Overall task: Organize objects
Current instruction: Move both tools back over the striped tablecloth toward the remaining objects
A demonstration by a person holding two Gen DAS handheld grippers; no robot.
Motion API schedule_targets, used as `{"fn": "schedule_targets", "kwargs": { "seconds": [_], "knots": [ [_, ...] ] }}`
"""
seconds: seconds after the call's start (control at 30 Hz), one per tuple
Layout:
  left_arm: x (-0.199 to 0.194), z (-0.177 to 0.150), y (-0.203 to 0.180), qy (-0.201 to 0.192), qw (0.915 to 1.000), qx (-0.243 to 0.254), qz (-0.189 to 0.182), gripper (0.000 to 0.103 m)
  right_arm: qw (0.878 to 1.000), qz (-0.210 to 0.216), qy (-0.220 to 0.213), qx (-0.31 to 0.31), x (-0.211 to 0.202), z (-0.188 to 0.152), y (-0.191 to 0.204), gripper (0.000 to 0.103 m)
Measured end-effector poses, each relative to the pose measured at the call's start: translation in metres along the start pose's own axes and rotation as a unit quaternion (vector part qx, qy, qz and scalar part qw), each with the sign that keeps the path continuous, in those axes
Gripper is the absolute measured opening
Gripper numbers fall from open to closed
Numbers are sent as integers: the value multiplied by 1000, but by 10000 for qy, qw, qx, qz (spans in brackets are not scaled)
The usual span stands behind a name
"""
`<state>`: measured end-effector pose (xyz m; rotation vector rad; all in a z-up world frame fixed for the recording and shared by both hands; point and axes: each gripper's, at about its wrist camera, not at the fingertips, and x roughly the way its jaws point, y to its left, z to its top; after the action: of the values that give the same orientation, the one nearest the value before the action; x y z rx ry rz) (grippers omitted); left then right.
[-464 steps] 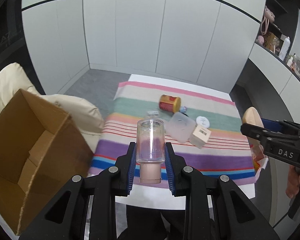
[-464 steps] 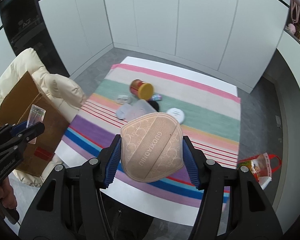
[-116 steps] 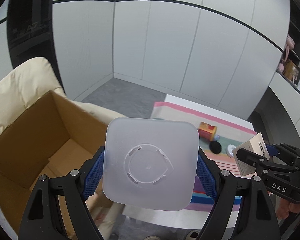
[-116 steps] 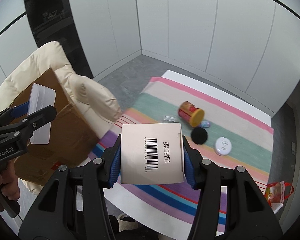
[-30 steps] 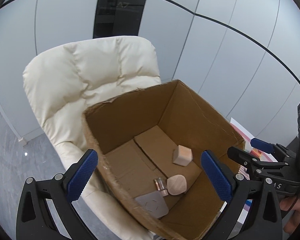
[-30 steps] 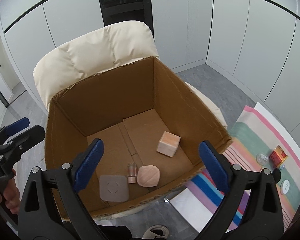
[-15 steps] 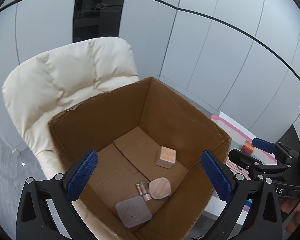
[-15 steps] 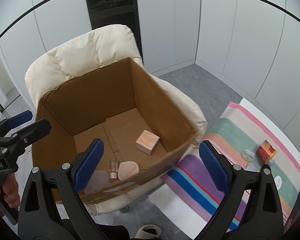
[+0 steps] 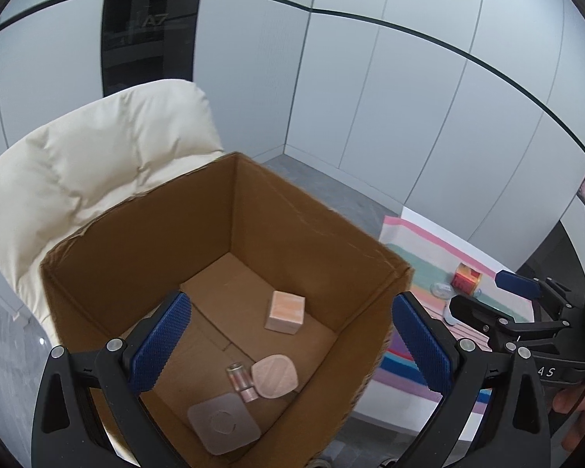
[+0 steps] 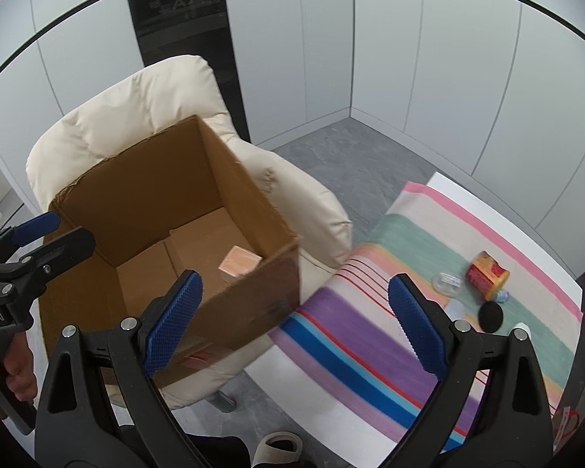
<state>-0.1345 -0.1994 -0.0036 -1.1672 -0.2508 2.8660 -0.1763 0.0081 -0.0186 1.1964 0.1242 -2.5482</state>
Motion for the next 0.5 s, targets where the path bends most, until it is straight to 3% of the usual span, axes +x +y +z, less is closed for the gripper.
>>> {"fn": "schedule_targets", "kwargs": {
  "seconds": [0.5],
  "knots": [
    [20,6,-71,86,9984,428,-354,103,9982,-410,4,447,-21,-20,-71,98]
  ]
}}
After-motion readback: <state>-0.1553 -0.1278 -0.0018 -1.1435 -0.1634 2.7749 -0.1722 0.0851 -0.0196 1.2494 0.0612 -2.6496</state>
